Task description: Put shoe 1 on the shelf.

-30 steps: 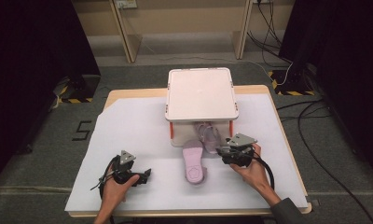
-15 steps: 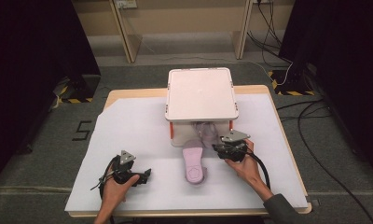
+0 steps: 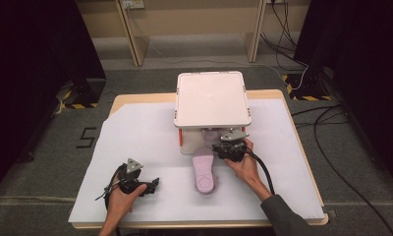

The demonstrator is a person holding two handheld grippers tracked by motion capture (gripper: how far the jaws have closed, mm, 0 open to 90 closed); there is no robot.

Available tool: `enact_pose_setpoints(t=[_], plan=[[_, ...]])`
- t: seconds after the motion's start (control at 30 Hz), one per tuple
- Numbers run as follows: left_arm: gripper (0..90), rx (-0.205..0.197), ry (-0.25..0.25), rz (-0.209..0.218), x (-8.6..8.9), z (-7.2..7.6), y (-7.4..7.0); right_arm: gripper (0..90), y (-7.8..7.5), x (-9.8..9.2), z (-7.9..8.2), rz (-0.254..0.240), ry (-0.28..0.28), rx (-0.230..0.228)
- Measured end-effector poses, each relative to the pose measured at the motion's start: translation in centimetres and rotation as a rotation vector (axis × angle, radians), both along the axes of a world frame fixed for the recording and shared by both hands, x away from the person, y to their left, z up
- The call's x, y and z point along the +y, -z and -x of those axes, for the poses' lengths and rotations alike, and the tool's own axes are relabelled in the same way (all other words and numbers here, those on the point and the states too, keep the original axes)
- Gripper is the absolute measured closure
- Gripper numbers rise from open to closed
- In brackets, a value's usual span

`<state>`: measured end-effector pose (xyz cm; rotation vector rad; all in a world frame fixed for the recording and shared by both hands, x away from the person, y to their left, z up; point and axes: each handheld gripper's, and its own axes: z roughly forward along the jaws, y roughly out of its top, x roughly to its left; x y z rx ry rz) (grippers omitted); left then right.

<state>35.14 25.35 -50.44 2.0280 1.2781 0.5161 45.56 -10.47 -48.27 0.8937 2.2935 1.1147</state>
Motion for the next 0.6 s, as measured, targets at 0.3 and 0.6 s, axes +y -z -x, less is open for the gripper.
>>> enact_pose_setpoints(t=[0.3,0.6], plan=[[0.0,0.000,0.000,0.000,0.0,0.0,0.0,52.3,-0.3,-0.3,0.4,-0.020,-0.010,0.004],[0.0,0.000,-0.001,0.000,0.0,0.0,0.0,43.6,-2.1,-1.6,3.3,-0.055,-0.001,0.021]])
